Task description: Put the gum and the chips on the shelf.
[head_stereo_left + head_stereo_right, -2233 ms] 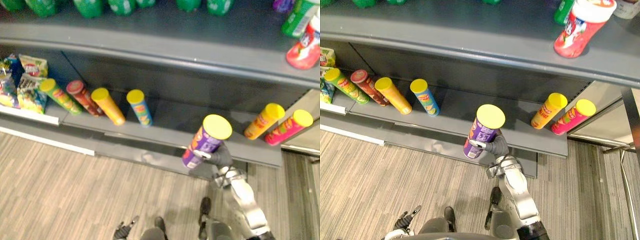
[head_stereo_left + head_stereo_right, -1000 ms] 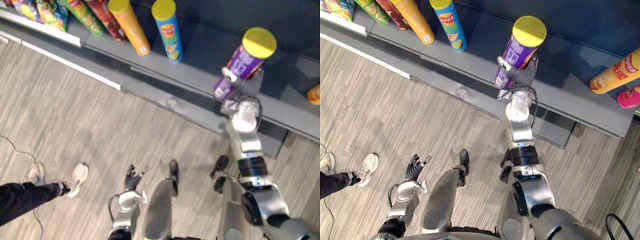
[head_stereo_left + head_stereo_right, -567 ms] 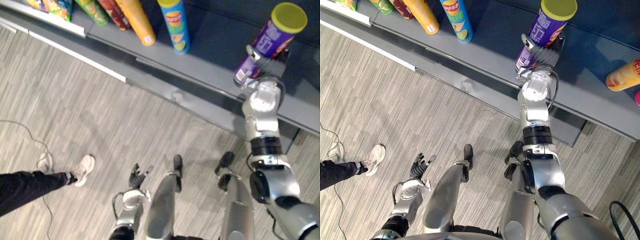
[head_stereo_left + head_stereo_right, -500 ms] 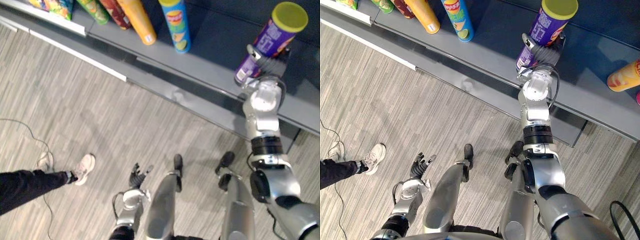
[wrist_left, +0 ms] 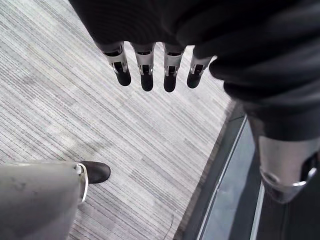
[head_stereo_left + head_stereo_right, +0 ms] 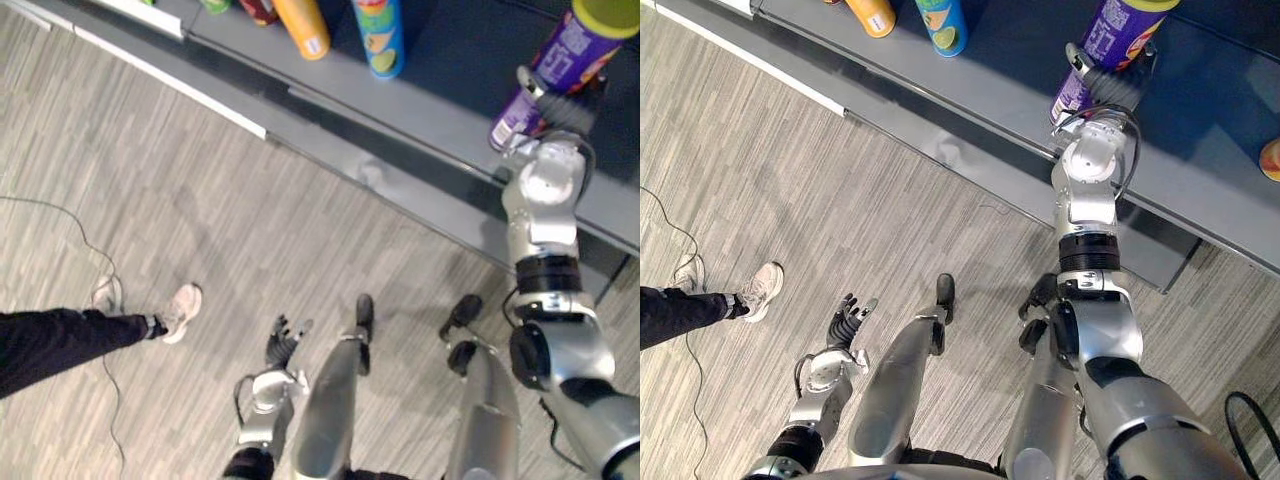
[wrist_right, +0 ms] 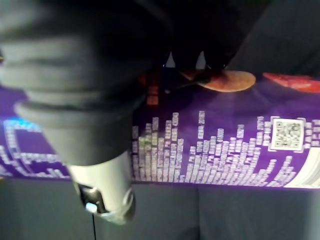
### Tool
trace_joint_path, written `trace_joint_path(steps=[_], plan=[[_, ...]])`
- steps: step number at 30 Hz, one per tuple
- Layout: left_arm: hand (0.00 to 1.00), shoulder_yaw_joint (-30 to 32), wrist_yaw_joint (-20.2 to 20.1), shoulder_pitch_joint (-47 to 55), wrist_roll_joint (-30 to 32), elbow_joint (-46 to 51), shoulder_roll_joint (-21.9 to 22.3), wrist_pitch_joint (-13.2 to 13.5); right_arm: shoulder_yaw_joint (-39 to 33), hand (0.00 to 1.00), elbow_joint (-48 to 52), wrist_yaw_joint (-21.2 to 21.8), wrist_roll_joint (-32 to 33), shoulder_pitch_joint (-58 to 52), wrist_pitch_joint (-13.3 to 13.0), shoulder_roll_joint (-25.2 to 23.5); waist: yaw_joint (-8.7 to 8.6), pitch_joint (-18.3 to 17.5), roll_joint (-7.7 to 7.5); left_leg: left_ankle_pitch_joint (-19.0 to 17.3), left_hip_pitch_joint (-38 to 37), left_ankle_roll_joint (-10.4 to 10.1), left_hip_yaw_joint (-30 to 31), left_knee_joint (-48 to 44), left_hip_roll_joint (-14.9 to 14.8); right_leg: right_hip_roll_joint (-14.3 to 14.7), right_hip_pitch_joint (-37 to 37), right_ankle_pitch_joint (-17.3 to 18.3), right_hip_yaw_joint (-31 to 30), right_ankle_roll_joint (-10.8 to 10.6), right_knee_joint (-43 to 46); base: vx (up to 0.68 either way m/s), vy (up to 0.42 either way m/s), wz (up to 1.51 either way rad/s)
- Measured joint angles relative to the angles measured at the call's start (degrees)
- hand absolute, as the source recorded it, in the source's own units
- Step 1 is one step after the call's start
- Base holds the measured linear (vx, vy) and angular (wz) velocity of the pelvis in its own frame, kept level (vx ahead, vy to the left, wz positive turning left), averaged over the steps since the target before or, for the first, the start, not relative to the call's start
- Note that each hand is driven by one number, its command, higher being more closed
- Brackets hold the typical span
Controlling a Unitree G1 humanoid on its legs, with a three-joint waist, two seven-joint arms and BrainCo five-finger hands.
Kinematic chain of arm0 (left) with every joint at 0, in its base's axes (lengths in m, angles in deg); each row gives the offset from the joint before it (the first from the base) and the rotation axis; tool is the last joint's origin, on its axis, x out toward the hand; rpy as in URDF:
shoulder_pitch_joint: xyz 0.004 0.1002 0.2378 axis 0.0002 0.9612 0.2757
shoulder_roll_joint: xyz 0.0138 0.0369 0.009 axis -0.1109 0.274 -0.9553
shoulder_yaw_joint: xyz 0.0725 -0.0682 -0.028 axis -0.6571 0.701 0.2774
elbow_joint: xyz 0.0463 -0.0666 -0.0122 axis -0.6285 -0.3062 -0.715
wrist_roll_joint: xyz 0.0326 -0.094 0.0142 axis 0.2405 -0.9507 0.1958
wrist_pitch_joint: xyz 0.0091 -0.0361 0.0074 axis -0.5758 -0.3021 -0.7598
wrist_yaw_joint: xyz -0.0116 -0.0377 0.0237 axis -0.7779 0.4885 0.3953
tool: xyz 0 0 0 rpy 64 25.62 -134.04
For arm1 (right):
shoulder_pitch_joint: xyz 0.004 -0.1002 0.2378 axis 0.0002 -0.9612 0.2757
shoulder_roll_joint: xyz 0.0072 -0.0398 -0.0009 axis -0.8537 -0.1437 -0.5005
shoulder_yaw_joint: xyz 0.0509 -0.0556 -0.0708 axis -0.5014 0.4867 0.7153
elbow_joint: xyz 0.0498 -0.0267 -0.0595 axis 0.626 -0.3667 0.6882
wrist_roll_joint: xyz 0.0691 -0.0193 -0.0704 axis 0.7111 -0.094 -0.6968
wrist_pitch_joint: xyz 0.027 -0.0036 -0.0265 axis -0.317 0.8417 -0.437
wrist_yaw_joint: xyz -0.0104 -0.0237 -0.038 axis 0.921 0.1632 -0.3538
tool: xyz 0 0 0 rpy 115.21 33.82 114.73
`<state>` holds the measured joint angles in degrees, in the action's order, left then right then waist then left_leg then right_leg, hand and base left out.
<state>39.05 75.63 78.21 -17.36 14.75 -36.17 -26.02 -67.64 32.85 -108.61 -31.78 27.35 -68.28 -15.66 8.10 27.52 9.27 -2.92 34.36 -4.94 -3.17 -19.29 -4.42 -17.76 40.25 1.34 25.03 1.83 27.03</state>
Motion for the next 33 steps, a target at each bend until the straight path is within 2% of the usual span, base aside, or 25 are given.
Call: trace_joint_path(steps=[6, 12, 17, 24, 27, 28, 33], plan=[[0.00, 0.01, -0.06, 0.14, -0.03, 1.79, 0.30, 0.06, -0.07, 1.00, 1.23, -0.30, 0.00, 0.20, 0.24, -0.12, -0.01, -0.02, 0.04, 0.32, 0.52, -0.06, -0.53, -0.01, -0.12, -0.34, 0.93, 0.13, 0.02, 0.15, 0.85, 0.05, -0.002, 0.01], [0.00, 0.02, -0.08, 0.14, -0.04, 3.36, 1.55, 0.35, -0.09, 1.00, 2.44, -2.33, -0.06, 0.19, 0.30, -0.31, -0.06, -0.03, 0.04, 0.32, 0.87, -0.07, -0.95, -0.23, -0.33, -0.26, 1.62, 0.26, -0.26, 0.34, 1.27, 0.06, -0.003, -0.03], [0.00, 0.11, -0.08, 0.11, -0.20, 4.02, 1.55, 0.37, -0.02, 1.00, 5.42, -3.53, -2.26, 0.18, 0.41, -1.42, -0.08, -0.05, 0.07, 0.16, 2.08, -0.27, -1.14, -1.63, -0.63, -0.27, 2.66, 0.48, -0.43, 0.65, 2.06, 0.05, 0.003, -0.01], [0.00, 0.15, -0.18, 0.11, -2.09, 4.56, 1.66, 0.37, 0.14, 1.00, 5.87, -3.58, -4.39, -0.26, 0.46, -3.28, -0.12, -0.05, 0.07, -0.71, 2.72, -0.26, -1.73, -3.01, -1.33, -0.19, 2.95, 0.69, -0.35, 0.90, 2.62, 0.03, 0.003, 0.00], [0.00, 0.65, -0.20, 0.14, -2.10, 5.32, 1.66, 0.36, 1.29, 1.00, 5.87, -3.39, -4.38, -0.68, 0.47, -3.62, -0.10, -0.07, 0.03, -0.66, 3.82, -0.20, -3.95, -3.73, -2.67, -0.18, 4.02, 1.15, -0.40, 0.41, 2.81, 0.00, 0.000, 0.00], [0.00, 0.64, -0.22, 0.18, -2.10, 5.60, 1.67, 0.36, 1.38, 0.00, 6.00, -3.32, -4.42, -0.91, 0.40, -3.98, -0.07, -0.07, 0.03, -0.67, 4.14, -0.20, -4.12, -4.12, -2.90, -0.18, 4.30, 1.21, -0.40, 0.50, 3.11, 0.03, -0.005, -0.02], [0.00, 0.65, -0.46, 0.18, -2.10, 5.68, 1.86, 0.36, 2.65, 0.00, 6.28, -2.19, -4.36, -1.33, 0.40, -5.32, -0.20, -0.14, -0.12, -0.87, 4.46, -0.11, -4.19, -5.05, -3.26, 0.00, 4.36, 1.21, -0.41, 0.50, 3.27, 0.03, 0.002, -0.03]])
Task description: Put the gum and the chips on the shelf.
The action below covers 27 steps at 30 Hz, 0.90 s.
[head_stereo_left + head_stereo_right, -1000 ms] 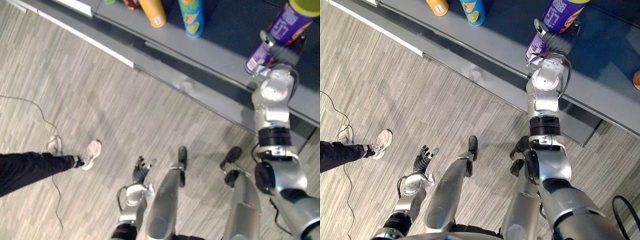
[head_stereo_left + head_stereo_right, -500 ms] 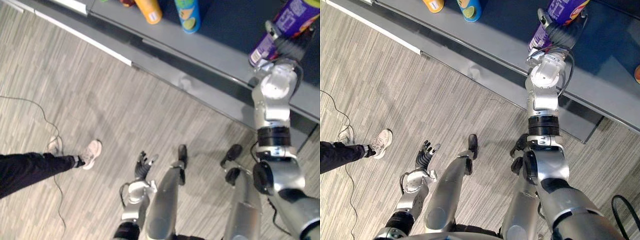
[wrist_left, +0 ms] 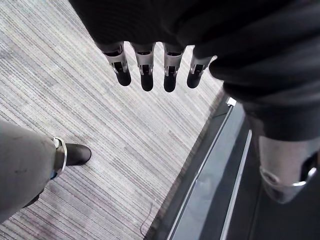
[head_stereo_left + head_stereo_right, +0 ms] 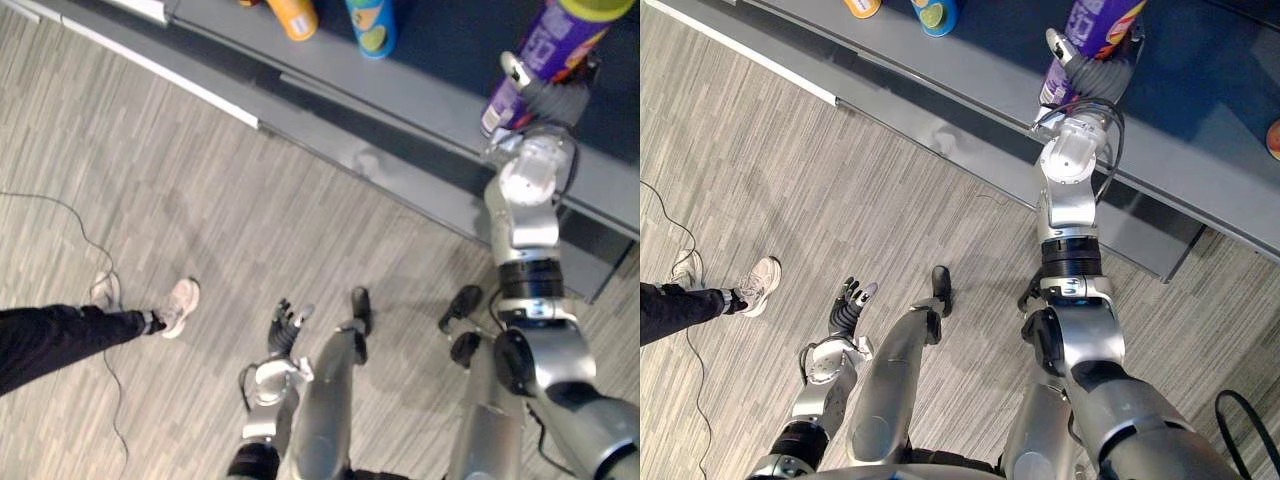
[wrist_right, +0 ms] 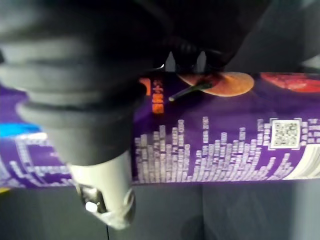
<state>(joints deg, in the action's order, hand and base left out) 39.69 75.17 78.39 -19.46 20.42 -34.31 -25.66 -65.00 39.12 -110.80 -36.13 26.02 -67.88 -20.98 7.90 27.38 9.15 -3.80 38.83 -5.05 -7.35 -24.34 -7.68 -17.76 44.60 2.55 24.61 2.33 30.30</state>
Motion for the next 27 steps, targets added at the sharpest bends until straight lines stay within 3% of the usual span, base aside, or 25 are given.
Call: trace_joint_path(steps=[9, 14, 19, 24, 27], plan=[[0.00, 0.42, -0.76, 0.09, 0.00, 0.00, 0.04, -0.01, 1.29, 0.00, -0.52, 1.31, 0.06, -1.56, 0.00, -2.03, -0.01, -0.23, -0.52, -0.64, 0.25, -0.14, -0.18, -1.11, -0.88, 0.75, -0.18, 0.00, 0.06, -0.01, -0.09, 0.04, -0.004, -0.04], [0.00, 0.45, -0.78, 0.39, 0.01, -0.13, 0.04, -0.05, 3.15, 0.00, -0.83, 1.47, 0.11, -3.70, -0.01, -3.08, -0.09, -1.17, -2.56, -1.05, 0.38, -0.26, -0.38, -2.14, -1.78, 1.47, -0.20, 0.02, -0.01, 0.02, -0.07, 0.04, -0.017, -0.07], [0.00, 0.49, -0.84, 0.87, 0.02, -0.15, 0.04, -0.06, 3.10, 0.00, -2.88, 2.37, 0.18, -4.06, -0.07, -4.92, -1.23, -1.40, -3.19, -1.70, -0.08, -0.43, -0.19, -3.02, -2.03, 1.65, -1.22, 0.03, 0.17, 0.04, -0.12, 0.00, 0.000, 0.00], [0.00, 0.53, -1.26, 1.07, 0.02, -0.87, 0.04, -0.11, 3.22, 0.00, -5.40, 2.65, 0.67, -6.28, -0.13, -5.18, -1.29, -1.59, -3.59, -1.87, -1.39, -0.50, -0.38, -3.22, -2.43, 2.06, -2.65, 0.02, 0.12, 0.02, -0.49, 0.01, -0.006, -0.05], [0.00, 0.88, -1.97, 1.17, 0.11, -3.51, -0.04, -0.42, 3.76, 0.00, -8.10, 3.60, 1.80, -8.77, -0.15, -6.31, -1.34, -2.23, -4.87, -2.28, -2.76, -0.92, -0.99, -3.23, -3.58, 3.25, -4.01, -0.07, 0.06, -0.11, -1.50, 0.02, -0.033, -0.19]])
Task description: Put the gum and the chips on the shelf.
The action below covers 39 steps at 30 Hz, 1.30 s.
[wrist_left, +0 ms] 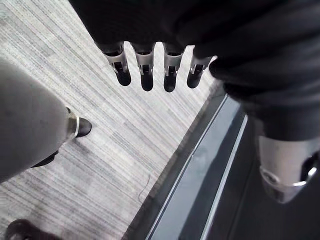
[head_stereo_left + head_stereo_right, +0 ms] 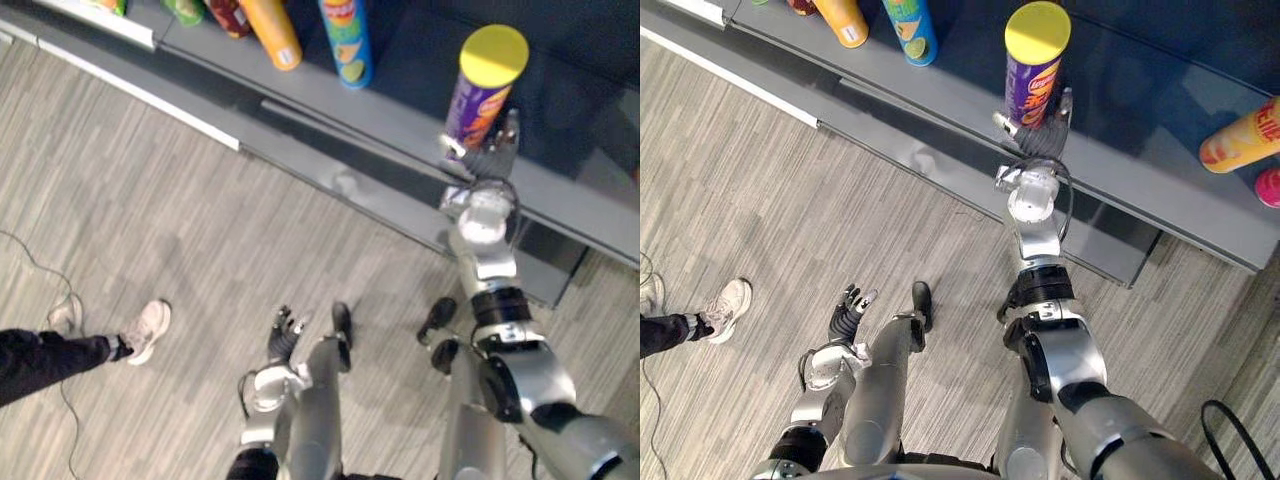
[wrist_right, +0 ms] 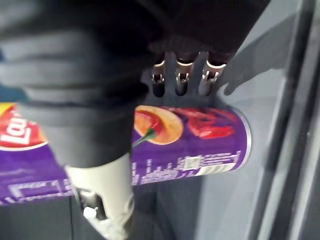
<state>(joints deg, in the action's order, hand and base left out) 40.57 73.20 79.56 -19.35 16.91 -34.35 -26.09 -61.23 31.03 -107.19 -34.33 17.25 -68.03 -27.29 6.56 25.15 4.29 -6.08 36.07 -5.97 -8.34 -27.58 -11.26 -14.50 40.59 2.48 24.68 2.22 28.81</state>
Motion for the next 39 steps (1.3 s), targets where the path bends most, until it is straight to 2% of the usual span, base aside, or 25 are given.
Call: trace_joint_path(steps=[1, 5, 9, 15, 17, 19, 21, 22, 26, 29, 32, 33, 38, 39], plan=[[0.00, 0.14, -0.02, -0.02, 0.22, -1.12, 0.00, -0.42, 0.12, 0.00, -1.10, 0.63, 1.11, -1.02, -0.02, -0.35, -0.05, -0.30, -0.59, -0.14, -0.68, -0.14, -0.33, 0.12, -0.38, 0.41, -0.47, 0.00, -0.08, 0.00, -0.30, 0.03, -0.034, -0.18], [0.00, 1.24, -0.20, -0.09, 0.81, -5.34, 0.11, -0.95, 0.11, 0.00, -3.88, 2.09, 1.70, -5.53, -0.02, -0.43, -0.58, -0.33, -0.70, -0.76, -4.02, -0.63, -0.62, 0.42, -1.43, 1.73, -3.95, -0.01, -0.05, -0.01, -1.64, 0.03, -0.028, -0.13], [0.00, 1.87, -0.37, -0.06, 2.62, -8.43, -0.61, -2.02, -1.06, 0.00, -5.68, 3.61, 3.31, -7.99, -0.14, -0.28, -1.63, -0.73, -1.48, -0.85, -6.01, -0.78, -1.30, 1.22, -1.82, 2.31, -5.45, -0.09, -0.18, -0.14, -2.62, 0.01, -0.016, -0.11], [0.00, 1.91, -1.46, -0.36, 3.35, -11.35, -0.73, -2.00, -2.84, 0.00, -5.96, 5.03, 3.91, -15.49, -0.88, 0.03, -1.96, -0.90, -1.91, -1.57, -10.72, -1.42, -2.47, 2.01, -3.13, 3.85, -9.72, -0.26, -0.39, -0.37, -4.42, 0.03, -0.012, -0.16], [0.00, 2.80, -1.86, -0.44, 5.11, -13.00, -1.20, -2.04, -2.47, 0.00, -5.81, 5.78, 3.89, -19.22, -0.96, -0.51, -2.16, -1.24, -2.57, -1.66, -13.09, -1.56, -3.48, 3.19, -3.54, 5.04, -11.44, -0.59, -1.25, -0.84, -6.01, 0.04, -0.010, -0.25], [0.00, 4.07, -2.35, -0.48, 5.66, -15.65, -1.77, -2.16, -0.90, 0.00, -4.64, 7.18, 3.89, -23.75, -0.90, -0.90, -3.27, -1.37, -2.87, -1.69, -15.82, -1.61, -3.46, 4.86, -3.64, 6.70, -14.47, -1.21, -1.75, -1.68, -9.24, 0.06, 0.008, -0.25], [0.00, 4.42, -2.58, -0.17, 7.25, -18.41, -3.21, -2.74, 1.19, 0.00, -1.29, 8.72, 3.80, -29.29, -0.88, -0.96, -4.34, -1.98, -3.80, -1.66, -18.78, -1.66, -3.69, 7.27, -3.49, 7.97, -16.86, -2.02, -2.71, -2.74, -12.24, 0.08, 0.020, -0.33], [0.00, 6.80, -2.75, 0.37, 7.90, -20.59, -3.44, -3.37, 2.95, 0.00, 1.26, 10.34, 3.76, -33.36, -0.92, -0.90, -5.02, -3.21, -4.41, -1.57, -20.04, -1.82, -3.72, 8.53, -3.36, 8.90, -18.19, -2.59, -3.22, -3.54, -14.62, 0.08, 0.030, -0.41], [0.00, 12.59, -3.40, 2.98, 10.32, -23.80, -3.23, -4.63, 6.11, 0.00, 4.39, 16.44, 3.04, -47.57, -1.12, -0.59, -6.27, -8.30, -6.68, -1.46, -25.75, -1.98, -6.71, 13.77, -2.70, 11.08, -22.98, -5.99, -6.05, -3.76, -22.29, 0.15, 0.064, -0.33], [0.00, 14.82, -4.62, 5.22, 12.06, -25.11, -2.69, -4.70, 6.07, 0.00, 2.79, 20.87, 2.60, -55.72, -1.32, -0.64, -7.04, -11.58, -6.61, -1.47, -30.15, -2.00, -8.79, 17.51, -1.73, 11.52, -26.85, -7.74, -7.81, -4.13, -26.20, 0.15, 0.093, -0.25], [0.00, 16.77, -4.94, 6.78, 12.13, -26.01, -2.35, -4.78, 5.55, 0.00, -1.37, 23.13, 2.49, -59.46, -1.39, -0.73, -8.00, -13.71, -6.48, -1.27, -33.02, -2.01, -9.77, 19.84, -1.07, 11.55, -29.46, -8.80, -8.52, -4.02, -28.82, 0.16, 0.114, -0.13], [0.00, 18.65, -5.11, 7.45, 11.88, -26.62, -1.62, -5.35, 3.06, 0.00, -7.06, 24.16, 1.14, -61.11, -1.24, -1.26, -8.03, -15.21, -6.09, -1.15, -35.71, -1.93, -10.53, 21.72, -0.25, 11.49, -31.81, -9.31, -9.20, -4.03, -30.66, 0.16, 0.127, -0.18], [0.00, 21.77, -5.61, 8.37, 11.01, -28.15, -0.32, -5.36, -5.62, 0.00, -14.74, 24.42, 0.77, -59.78, -2.28, -2.93, -7.94, -17.93, -5.53, -1.28, -39.87, -1.67, -12.07, 24.43, 1.23, 11.15, -35.05, -10.27, -10.54, -4.40, -33.37, 0.14, 0.126, -0.12], [0.00, 22.29, -5.77, 9.07, 9.51, -28.25, -0.28, -5.36, -9.43, 0.00, -18.52, 23.74, 0.74, -59.31, -2.26, -2.83, -7.87, -18.75, -5.10, -1.42, -41.38, -1.59, -12.36, 25.51, 1.76, 11.14, -36.58, -10.47, -10.69, -4.67, -34.54, 0.12, 0.106, 0.00]])
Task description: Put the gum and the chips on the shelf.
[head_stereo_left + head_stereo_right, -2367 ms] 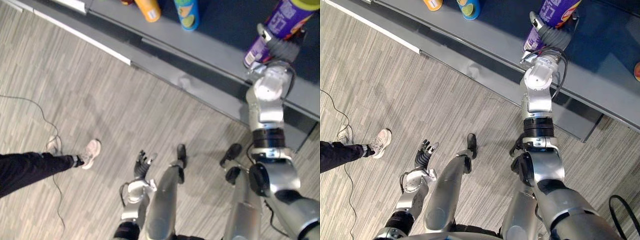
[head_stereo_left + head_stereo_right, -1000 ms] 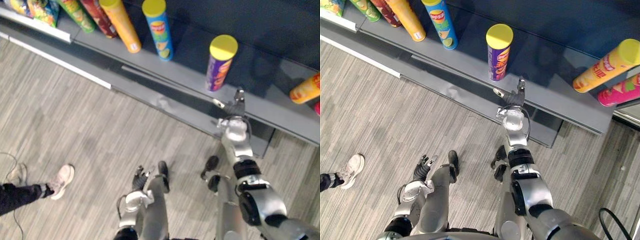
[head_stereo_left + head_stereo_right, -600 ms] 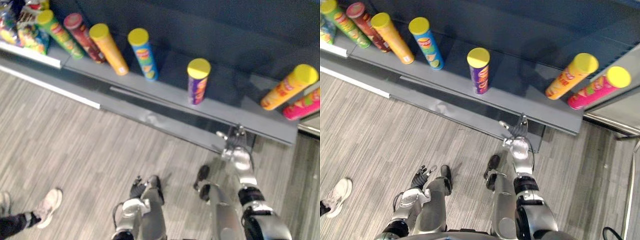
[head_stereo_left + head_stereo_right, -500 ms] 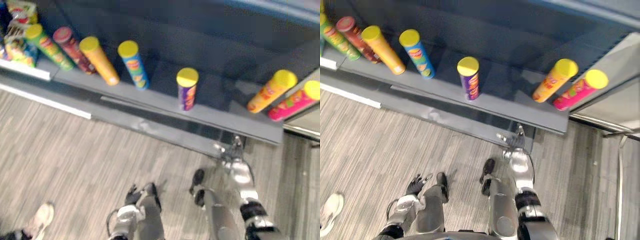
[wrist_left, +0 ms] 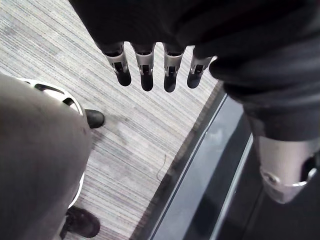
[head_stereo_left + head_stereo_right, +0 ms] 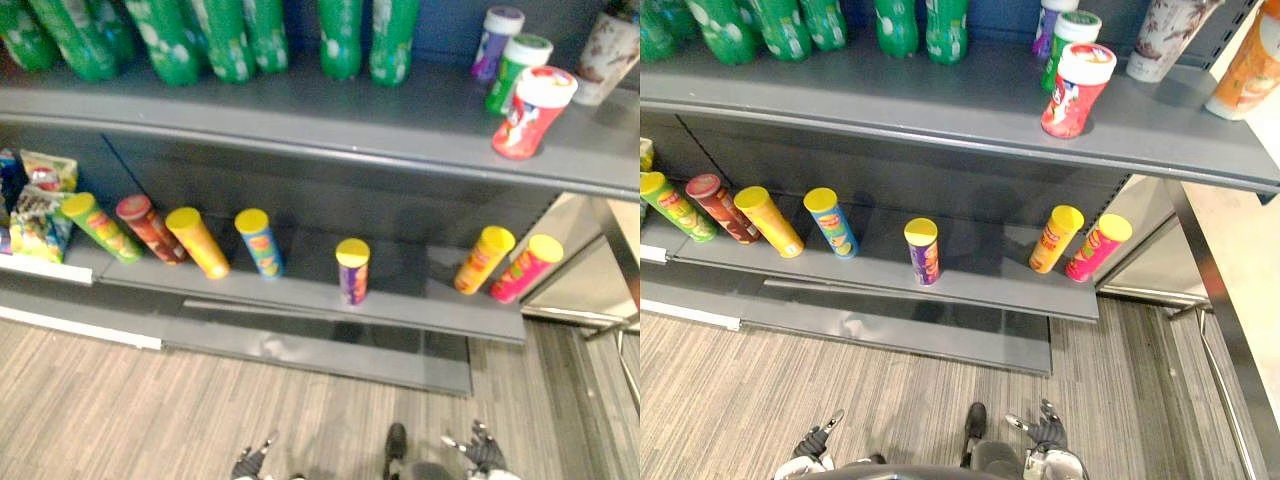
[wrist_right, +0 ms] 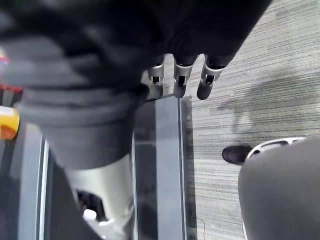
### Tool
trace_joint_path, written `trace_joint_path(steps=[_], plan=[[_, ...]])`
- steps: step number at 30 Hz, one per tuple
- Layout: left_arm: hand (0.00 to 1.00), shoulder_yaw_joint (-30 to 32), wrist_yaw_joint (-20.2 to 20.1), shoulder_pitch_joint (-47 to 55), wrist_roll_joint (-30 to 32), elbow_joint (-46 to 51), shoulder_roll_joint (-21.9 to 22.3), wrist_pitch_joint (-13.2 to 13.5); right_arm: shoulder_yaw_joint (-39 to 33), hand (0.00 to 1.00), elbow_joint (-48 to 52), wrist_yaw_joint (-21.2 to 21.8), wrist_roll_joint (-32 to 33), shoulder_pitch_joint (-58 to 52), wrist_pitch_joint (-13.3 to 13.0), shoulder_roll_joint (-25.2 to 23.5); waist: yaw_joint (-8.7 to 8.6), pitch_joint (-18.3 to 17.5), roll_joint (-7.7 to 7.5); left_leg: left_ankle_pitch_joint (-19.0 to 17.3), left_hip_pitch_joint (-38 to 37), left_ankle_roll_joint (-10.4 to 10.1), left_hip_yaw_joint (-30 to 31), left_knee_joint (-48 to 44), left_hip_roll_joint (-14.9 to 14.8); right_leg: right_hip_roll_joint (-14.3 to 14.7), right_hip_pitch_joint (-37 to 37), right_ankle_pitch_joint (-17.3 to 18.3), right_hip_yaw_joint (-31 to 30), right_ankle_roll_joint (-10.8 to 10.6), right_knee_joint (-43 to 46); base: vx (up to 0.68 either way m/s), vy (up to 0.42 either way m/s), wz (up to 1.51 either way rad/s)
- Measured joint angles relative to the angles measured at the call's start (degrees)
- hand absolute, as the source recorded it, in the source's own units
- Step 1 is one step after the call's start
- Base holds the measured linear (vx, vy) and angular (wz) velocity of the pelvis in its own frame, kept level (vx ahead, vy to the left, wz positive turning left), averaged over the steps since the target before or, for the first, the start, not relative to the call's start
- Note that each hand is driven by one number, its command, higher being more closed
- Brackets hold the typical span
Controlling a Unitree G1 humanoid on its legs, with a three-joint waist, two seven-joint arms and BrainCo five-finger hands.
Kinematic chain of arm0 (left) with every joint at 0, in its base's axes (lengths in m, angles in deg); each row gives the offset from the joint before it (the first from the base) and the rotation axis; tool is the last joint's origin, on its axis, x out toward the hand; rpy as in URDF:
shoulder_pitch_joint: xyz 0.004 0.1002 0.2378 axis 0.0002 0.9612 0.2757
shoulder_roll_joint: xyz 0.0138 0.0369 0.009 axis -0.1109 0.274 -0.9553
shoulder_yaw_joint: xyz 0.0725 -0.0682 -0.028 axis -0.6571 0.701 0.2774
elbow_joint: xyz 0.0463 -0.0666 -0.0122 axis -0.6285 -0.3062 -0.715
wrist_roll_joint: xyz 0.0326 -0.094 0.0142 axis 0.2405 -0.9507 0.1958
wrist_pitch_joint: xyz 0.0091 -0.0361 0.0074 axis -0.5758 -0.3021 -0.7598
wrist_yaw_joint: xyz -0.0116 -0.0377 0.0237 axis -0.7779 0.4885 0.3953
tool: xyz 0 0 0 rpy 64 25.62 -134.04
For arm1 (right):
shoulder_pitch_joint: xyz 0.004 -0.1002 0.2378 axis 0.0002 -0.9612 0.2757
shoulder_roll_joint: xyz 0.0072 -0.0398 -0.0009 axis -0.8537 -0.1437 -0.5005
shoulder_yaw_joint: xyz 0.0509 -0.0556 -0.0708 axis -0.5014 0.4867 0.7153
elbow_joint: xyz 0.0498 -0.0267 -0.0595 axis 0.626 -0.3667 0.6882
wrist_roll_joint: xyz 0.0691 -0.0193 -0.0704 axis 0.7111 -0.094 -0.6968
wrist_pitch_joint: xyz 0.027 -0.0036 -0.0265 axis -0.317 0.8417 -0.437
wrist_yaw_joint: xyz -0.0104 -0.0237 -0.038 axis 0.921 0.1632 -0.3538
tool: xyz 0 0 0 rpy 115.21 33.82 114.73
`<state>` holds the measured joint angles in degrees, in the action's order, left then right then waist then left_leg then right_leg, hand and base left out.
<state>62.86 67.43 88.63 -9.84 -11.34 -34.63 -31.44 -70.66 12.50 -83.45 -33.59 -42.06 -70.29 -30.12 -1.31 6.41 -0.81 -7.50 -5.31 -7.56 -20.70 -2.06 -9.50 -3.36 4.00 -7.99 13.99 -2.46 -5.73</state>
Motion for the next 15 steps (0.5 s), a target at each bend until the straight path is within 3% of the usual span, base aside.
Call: trace_joint_path(steps=[3, 5, 15], plan=[[0.00, 2.09, -0.17, 0.57, -0.74, -0.20, 0.29, 0.02, -4.57, 0.00, -5.79, -0.43, 0.08, -0.04, 0.47, 0.13, 0.03, -0.33, 0.18, -0.65, -1.28, 0.28, -0.56, 0.06, 0.16, 0.06, -1.19, -0.04, -0.45, -0.06, -0.36, 0.07, 0.062, -0.07], [0.00, 3.27, -0.47, 0.57, -1.94, -1.78, 0.46, 0.00, -7.64, 0.00, -10.29, -1.35, 0.85, -0.79, 2.36, 0.28, -0.23, -0.53, 0.83, -0.95, -1.75, 0.38, -0.86, 0.39, 0.29, -0.13, -1.27, -0.04, -0.78, -0.08, -0.39, 0.06, 0.058, -0.09], [0.00, 2.99, -1.51, -0.31, -2.97, -3.55, 1.71, 0.02, -13.97, 0.00, -14.51, -2.26, 9.35, -1.35, 3.89, 0.12, -0.12, -0.73, 2.13, -1.15, -3.34, 0.41, -1.98, 1.55, 0.71, -0.24, -1.96, -0.12, -1.80, -0.37, -0.80, -0.01, 0.008, -0.04]])
